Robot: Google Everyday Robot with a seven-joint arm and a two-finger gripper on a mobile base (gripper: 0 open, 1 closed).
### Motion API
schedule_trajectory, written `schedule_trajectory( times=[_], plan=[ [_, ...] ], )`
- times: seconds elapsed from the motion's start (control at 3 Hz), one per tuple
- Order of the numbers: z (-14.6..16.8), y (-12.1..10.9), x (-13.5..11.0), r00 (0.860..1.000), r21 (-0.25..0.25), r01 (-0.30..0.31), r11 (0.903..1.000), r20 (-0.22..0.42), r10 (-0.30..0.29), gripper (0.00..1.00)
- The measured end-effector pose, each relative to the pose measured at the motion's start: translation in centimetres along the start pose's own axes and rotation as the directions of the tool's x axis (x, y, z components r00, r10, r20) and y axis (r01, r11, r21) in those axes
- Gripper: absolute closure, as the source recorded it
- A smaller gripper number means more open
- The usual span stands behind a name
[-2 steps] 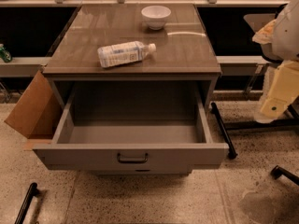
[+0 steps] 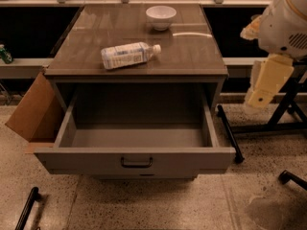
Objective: Place blue plastic bottle into top drawer
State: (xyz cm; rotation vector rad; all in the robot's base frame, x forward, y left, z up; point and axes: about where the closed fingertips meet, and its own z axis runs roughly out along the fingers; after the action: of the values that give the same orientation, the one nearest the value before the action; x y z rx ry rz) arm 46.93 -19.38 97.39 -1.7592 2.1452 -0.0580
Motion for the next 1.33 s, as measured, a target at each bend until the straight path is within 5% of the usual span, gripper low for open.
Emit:
schedule_trajectory(
  times=[0.67,1.33],
  plan=[
    [5.2,-3.8,-6.6,0.985,-0.035,0.073,0.9967,0.157,-0.067,0.00],
    [5.8,-4.3,-7.3,0.981,-0.031,0.092,0.9953,0.174,-0.085,0.00]
  ],
)
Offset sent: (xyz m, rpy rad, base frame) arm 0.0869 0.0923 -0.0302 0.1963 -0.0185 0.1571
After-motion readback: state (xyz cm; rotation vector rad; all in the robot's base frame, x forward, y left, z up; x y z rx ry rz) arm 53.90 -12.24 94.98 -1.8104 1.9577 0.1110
